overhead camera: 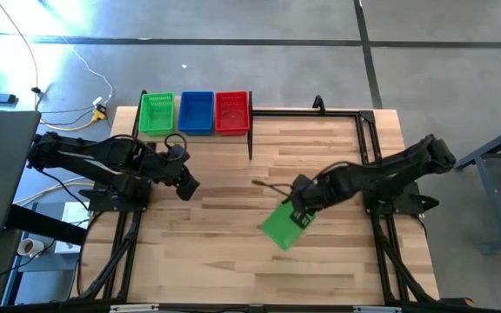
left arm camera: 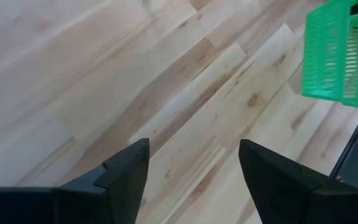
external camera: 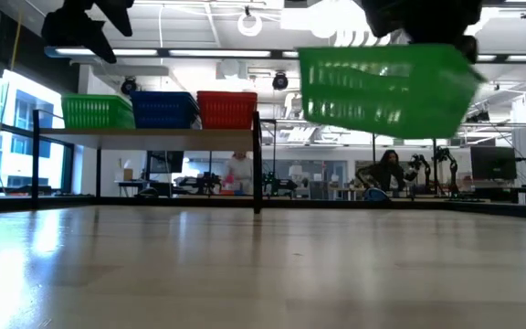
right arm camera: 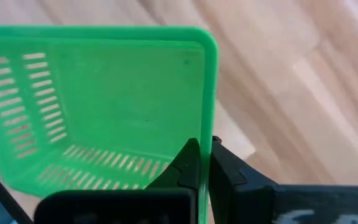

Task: Stack baskets on shelf by color
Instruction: Stack the green bin on top of the green bin on the shelf

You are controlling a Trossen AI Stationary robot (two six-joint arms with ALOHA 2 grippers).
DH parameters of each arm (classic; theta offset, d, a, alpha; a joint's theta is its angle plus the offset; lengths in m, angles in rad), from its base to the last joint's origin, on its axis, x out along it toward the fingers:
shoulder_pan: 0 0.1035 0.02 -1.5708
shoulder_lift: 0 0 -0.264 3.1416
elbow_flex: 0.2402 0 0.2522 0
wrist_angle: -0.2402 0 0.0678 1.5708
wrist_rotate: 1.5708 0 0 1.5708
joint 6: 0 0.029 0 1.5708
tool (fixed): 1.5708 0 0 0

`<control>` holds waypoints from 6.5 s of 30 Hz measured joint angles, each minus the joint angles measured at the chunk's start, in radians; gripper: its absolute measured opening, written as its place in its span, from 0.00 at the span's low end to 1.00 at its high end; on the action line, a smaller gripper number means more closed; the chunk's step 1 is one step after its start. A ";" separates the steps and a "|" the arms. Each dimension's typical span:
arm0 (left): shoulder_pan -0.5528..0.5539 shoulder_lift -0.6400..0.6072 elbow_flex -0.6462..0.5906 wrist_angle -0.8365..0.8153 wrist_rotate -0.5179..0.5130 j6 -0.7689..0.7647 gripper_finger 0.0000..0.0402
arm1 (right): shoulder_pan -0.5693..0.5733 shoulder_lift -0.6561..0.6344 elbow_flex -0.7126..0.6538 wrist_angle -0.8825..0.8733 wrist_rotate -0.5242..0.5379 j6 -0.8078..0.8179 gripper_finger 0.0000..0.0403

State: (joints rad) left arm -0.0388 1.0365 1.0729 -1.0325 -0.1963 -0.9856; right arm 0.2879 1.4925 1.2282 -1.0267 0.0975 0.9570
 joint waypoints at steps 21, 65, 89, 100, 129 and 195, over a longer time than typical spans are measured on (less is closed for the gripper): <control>0.091 0.132 -0.001 0.205 0.047 0.231 0.57 | -0.231 0.001 0.183 -0.021 0.071 -0.104 0.00; 0.049 0.293 0.000 0.280 0.162 0.190 0.57 | -0.282 0.393 0.379 0.123 -0.079 -0.399 0.00; 0.043 0.381 0.000 0.274 0.163 0.147 0.57 | -0.268 0.460 0.529 0.090 -0.079 -0.476 0.00; 0.034 0.382 0.000 0.271 0.120 0.143 0.39 | -0.255 0.459 0.608 0.063 -0.075 -0.487 0.00; 0.030 0.382 0.000 0.225 0.099 0.132 0.00 | -0.264 0.456 0.651 -0.046 -0.036 -0.481 0.33; 0.826 -0.116 0.333 -0.389 -0.243 0.288 0.00 | -0.512 0.454 1.041 -0.427 0.125 -0.852 0.36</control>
State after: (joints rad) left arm 0.7870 0.9205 1.4059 -1.4212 -0.4390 -0.6978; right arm -0.2241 1.9469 2.2688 -1.4538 0.2222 0.1049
